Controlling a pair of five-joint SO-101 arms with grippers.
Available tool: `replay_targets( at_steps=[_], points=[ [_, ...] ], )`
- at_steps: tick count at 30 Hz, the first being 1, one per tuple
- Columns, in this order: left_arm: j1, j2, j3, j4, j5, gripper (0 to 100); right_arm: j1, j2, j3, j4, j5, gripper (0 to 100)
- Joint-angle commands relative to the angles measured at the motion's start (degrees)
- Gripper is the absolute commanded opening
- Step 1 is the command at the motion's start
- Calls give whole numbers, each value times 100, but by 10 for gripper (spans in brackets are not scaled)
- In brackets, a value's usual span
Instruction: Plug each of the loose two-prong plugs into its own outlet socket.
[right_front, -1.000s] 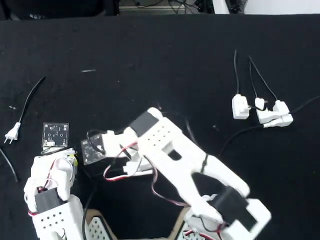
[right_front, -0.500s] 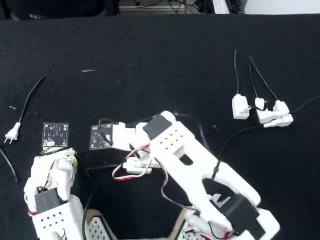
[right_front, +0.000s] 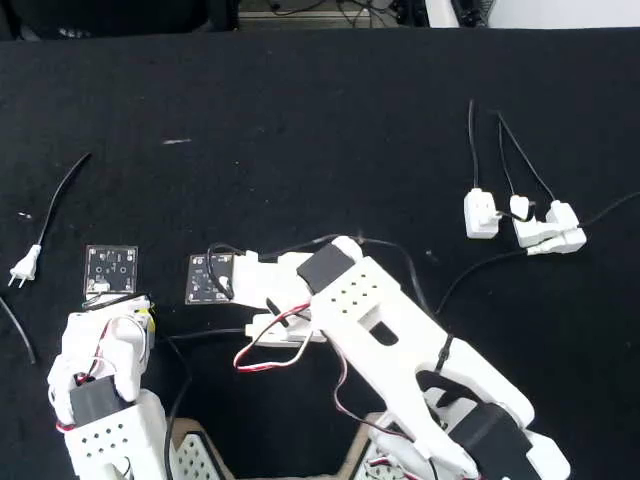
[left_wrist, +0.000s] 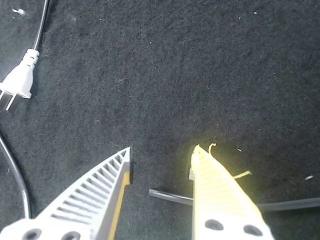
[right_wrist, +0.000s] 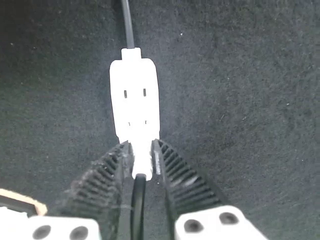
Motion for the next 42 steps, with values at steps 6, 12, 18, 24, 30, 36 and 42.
replay_targets(
  at_steps=[6, 12, 18, 24, 30, 36, 42],
  points=[
    [-40, -26, 127, 35, -26, 195, 141, -119, -312, -114, -26, 11],
    [-40, -26, 127, 35, -26, 195, 141, -110, -576, -79, -18, 11],
    [-40, -26, 127, 35, -26, 195, 308, 321, -796, -88, 290, 11],
    [-48, -26, 127, 35, -26, 195, 844, 1358, -1640, 246, 1002, 11],
    [-48, -26, 127, 35, -26, 195, 765, 1587, -2114, 782, 1213, 11],
    [-48, -26, 127, 35, -26, 195, 536, 1622, -2062, 615, 1169, 11],
    [-48, -26, 127, 35, -26, 195, 484, 1613, -1789, 158, 791, 11]
  ],
)
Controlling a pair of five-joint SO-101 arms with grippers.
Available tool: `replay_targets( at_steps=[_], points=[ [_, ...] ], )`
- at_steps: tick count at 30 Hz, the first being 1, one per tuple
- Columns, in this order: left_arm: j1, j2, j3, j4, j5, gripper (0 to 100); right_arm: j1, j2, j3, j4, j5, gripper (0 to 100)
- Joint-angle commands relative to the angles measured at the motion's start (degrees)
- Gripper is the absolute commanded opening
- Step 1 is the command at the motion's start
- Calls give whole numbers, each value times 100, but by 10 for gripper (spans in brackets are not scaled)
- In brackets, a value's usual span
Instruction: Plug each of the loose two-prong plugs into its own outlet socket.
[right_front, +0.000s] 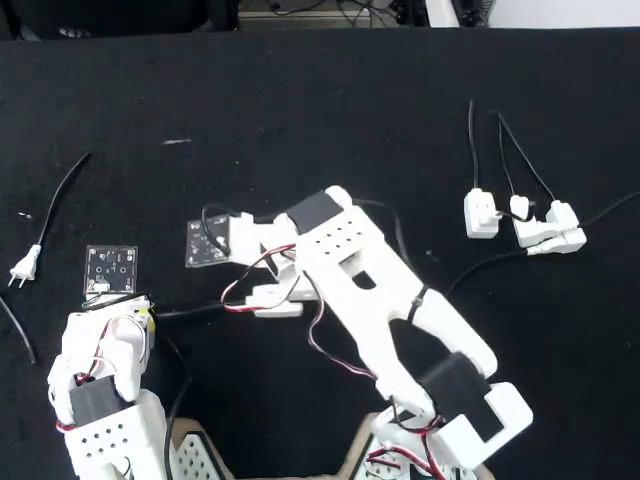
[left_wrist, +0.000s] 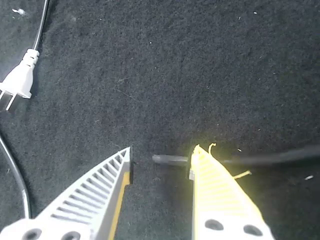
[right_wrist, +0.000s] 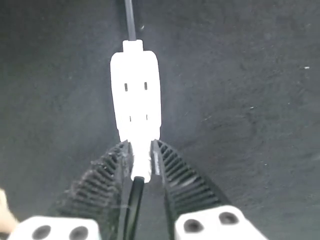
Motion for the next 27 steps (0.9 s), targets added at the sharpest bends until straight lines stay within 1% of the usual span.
replay_targets(
  at_steps=[1, 6, 15, 27],
  points=[
    [-48, -26, 127, 35, -26, 195, -132, -4, 48, -220, -105, 11],
    [-48, -26, 127, 35, -26, 195, -158, 4, 57, -255, -114, 11],
    [-48, -26, 127, 35, -26, 195, -747, 4, 22, -299, -114, 11],
    [-48, -26, 127, 35, -26, 195, -712, 295, 22, -325, -105, 11]
  ],
)
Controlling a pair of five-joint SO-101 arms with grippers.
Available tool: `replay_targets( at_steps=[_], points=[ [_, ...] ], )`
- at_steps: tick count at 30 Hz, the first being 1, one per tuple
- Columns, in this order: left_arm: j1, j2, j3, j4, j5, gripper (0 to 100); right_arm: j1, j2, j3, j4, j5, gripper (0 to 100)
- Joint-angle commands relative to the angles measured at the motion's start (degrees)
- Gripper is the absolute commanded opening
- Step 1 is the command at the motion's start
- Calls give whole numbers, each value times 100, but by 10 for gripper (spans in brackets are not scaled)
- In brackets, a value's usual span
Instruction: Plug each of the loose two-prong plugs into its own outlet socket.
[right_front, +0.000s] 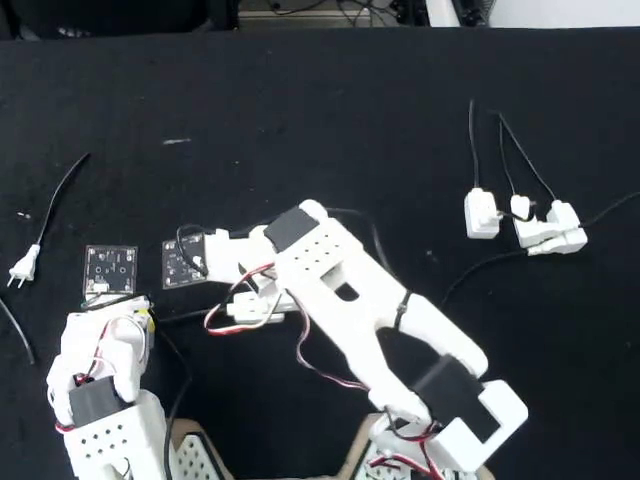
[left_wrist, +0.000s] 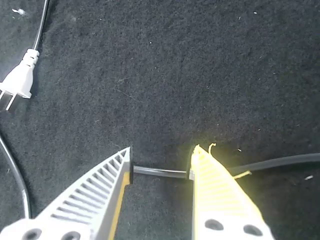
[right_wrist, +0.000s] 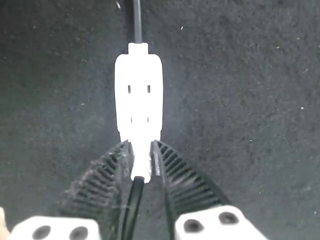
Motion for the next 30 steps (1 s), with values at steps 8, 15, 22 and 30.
replay_targets(
  at_steps=[8, 15, 22, 30],
  points=[
    [-40, -26, 127, 35, -18, 195, -70, 198, -295, -70, -18, 11],
    [-40, -26, 127, 35, -18, 195, -193, 198, -356, -70, -44, 11],
    [-40, -26, 127, 26, -18, 195, -193, 207, -127, -264, -44, 11],
    [-40, -26, 127, 26, -18, 195, -193, 268, 119, -545, -44, 11]
  ],
)
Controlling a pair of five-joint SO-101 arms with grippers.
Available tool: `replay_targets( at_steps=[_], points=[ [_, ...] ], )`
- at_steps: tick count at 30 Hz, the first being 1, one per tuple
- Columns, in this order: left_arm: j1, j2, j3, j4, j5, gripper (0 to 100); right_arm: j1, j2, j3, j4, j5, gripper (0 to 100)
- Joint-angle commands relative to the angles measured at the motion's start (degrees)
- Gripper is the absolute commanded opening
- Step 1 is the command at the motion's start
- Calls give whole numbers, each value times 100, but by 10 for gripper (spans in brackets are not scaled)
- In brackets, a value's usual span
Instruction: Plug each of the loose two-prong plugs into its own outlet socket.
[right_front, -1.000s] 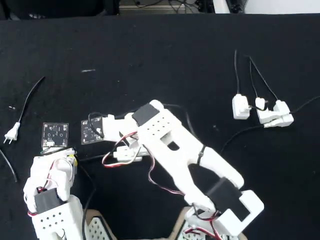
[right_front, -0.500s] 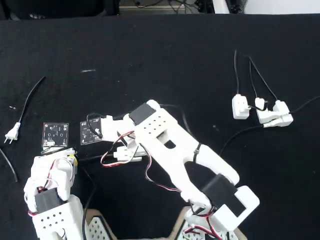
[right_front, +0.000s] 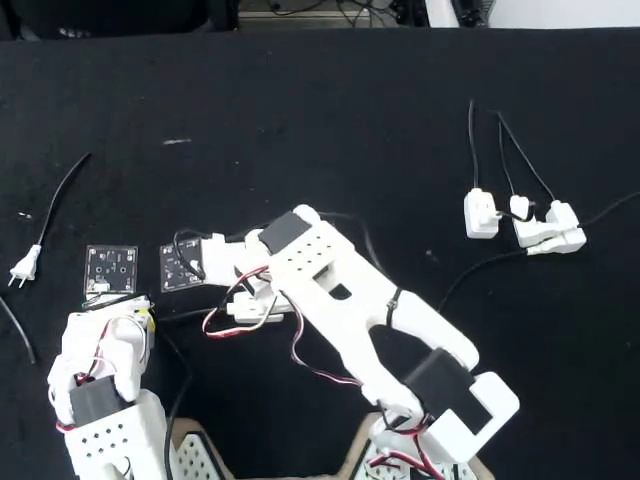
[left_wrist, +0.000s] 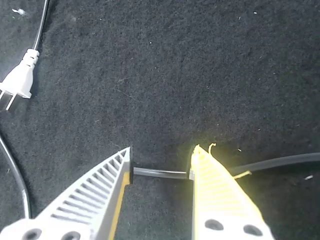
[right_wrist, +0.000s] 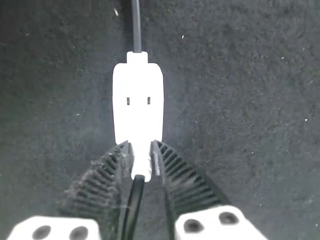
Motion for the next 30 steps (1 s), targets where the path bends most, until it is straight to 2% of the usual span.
replay_targets(
  at_steps=[1, 8, 25, 30],
  points=[
    [-40, -26, 127, 26, -18, 195, -132, 154, -31, -132, -44, 11],
    [-40, -26, 127, 26, -18, 195, -132, 866, -303, -132, -44, 11],
    [-48, -26, 127, 26, -18, 195, -141, 910, -435, -114, -53, 11],
    [-48, -26, 127, 26, -18, 195, -352, 927, -418, -114, -70, 11]
  ],
)
